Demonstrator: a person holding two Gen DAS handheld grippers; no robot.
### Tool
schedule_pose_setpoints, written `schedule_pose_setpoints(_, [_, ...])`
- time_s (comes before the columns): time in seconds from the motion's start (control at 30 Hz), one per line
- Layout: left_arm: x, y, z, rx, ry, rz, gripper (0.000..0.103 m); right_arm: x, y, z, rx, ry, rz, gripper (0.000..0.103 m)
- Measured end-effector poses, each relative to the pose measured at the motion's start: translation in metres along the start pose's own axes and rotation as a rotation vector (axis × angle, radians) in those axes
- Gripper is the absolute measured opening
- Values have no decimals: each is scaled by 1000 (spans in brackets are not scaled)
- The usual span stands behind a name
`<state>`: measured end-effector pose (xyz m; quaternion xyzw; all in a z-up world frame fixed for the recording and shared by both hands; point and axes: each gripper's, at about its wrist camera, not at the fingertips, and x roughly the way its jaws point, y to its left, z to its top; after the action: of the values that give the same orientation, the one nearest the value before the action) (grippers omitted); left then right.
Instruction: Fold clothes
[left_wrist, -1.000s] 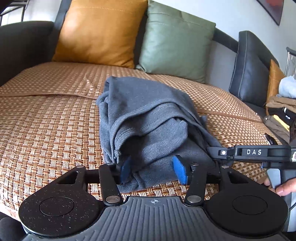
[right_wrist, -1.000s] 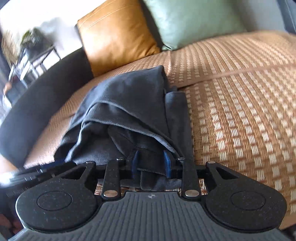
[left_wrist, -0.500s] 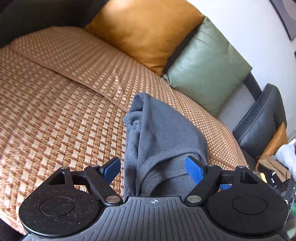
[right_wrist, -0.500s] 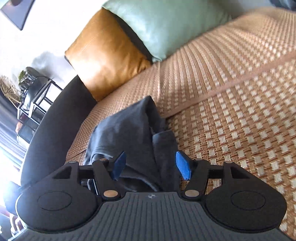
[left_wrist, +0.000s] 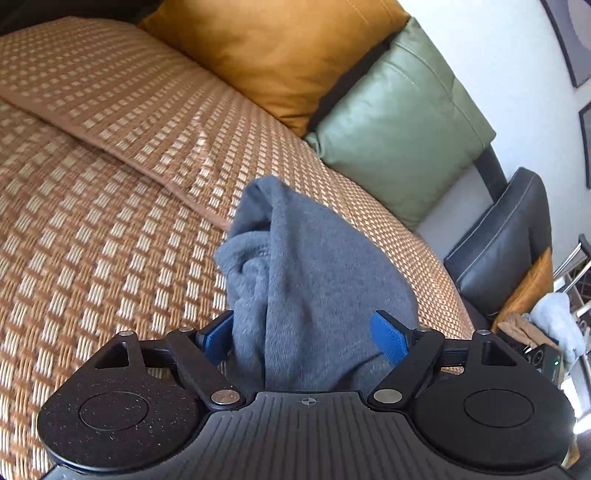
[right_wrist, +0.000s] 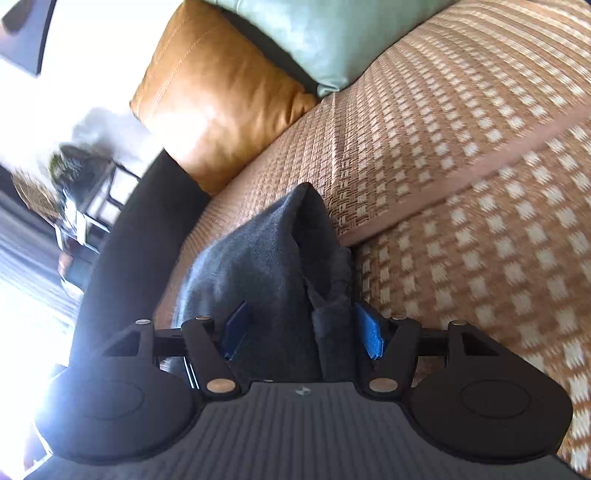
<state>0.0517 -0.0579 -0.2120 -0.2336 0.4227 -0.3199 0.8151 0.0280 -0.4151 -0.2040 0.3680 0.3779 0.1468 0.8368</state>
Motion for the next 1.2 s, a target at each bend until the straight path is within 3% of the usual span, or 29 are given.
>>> schedule_pose_setpoints(0.13, [3,-4,1,23,17,-11,87,7,10,-5,-21,-15,-29,73])
schedule_pose_setpoints(0.17, [3,-6,1,18,26,-19,79,7,10,-5,-6,-2,-8,68])
schedule_pose_setpoints(0.23, [-2,-8,-1,40,23,-26,73,6,7,-6,35,25,37,48])
schedule_pose_setpoints(0.27, [-3,-7,-3,56,26,-22,70,5,3,-5,57,38,57,46])
schedule_pose_setpoints(0.33, [-2,3,-4,36,31,-32,71,6,0,-4,52,54,53,47])
schedule_pose_setpoints(0.43, [0,11,1,-9,38,-54,75,11,0,-2,77,59,34,56])
schedule_pose_setpoints(0.6, [6,3,3,32,58,-56,81,17,8,-3,55,54,-2,59])
schedule_pose_setpoints(0.67, [4,-2,2,52,66,-40,57,14,7,-4,72,61,14,42])
schedule_pose_setpoints(0.73, [1,3,-1,48,71,-54,53,10,7,-6,73,61,16,40])
schedule_pose_setpoints(0.8, [0,13,0,4,80,-79,54,10,7,-8,77,53,-2,46])
schedule_pose_setpoints(0.83, [1,15,1,-11,83,-87,65,10,7,-8,78,48,-15,57])
schedule_pose_setpoints(0.93, [4,9,3,8,97,-88,76,9,13,-9,71,41,-31,62])
schedule_pose_setpoints(1.0, [8,-1,3,42,101,-52,76,4,17,-8,64,39,-20,62])
schedule_pose_setpoints(1.07, [11,-11,3,80,113,-12,48,-1,21,-8,57,37,-8,44])
schedule_pose_setpoints(1.13, [7,-20,5,86,111,17,31,-7,25,-7,50,34,3,34])
schedule_pose_setpoints(1.2, [0,-30,7,101,109,36,28,-12,29,-7,43,32,14,30])
